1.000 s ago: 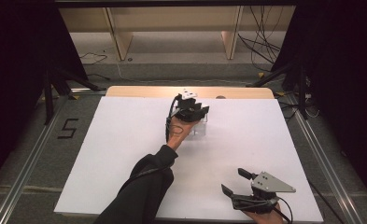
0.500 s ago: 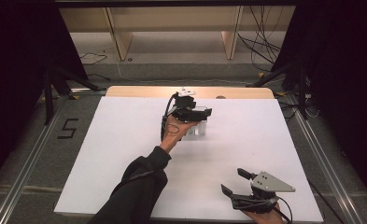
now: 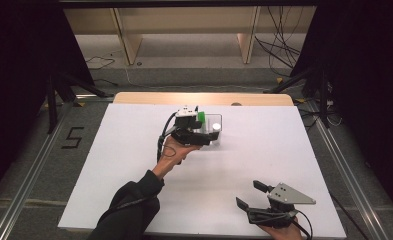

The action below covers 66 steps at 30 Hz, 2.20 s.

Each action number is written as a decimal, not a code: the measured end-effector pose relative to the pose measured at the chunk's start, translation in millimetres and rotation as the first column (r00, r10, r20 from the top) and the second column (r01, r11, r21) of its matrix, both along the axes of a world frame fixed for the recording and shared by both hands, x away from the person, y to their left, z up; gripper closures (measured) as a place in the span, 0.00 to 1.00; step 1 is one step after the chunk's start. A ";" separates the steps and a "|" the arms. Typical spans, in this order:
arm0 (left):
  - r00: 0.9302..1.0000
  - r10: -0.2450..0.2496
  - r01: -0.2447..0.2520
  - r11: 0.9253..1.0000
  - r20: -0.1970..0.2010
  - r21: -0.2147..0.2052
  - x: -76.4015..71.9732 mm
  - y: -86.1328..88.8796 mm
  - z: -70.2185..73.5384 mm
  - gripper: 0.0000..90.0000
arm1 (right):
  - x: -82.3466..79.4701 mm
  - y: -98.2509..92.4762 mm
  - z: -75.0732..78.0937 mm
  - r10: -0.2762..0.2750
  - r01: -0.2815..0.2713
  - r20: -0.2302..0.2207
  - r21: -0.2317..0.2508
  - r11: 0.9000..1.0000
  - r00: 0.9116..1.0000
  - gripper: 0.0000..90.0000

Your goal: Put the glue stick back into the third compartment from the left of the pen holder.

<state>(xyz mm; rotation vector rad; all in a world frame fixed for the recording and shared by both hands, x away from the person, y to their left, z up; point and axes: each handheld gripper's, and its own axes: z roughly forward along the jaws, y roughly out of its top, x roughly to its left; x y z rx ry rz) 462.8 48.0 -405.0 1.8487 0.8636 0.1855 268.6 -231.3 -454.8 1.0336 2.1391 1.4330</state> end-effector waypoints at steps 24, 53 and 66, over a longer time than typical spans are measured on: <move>0.992 -0.098 0.102 0.994 0.079 -0.048 -66.8 43.0 -21.7 0.10 | 0.9 0.4 -1.5 0.015 -0.014 -0.025 0.035 0.999 1.000 0.22; 0.993 -0.095 0.098 0.994 0.063 -0.040 -129.1 102.9 -46.8 0.10 | 2.5 -3.9 -3.4 0.001 0.001 -0.022 0.057 0.998 1.000 0.21; 0.997 -0.068 0.070 0.997 0.042 -0.043 -148.8 123.6 -53.6 0.10 | 2.1 -2.5 -3.9 -0.001 0.001 -0.011 0.048 0.999 1.000 0.21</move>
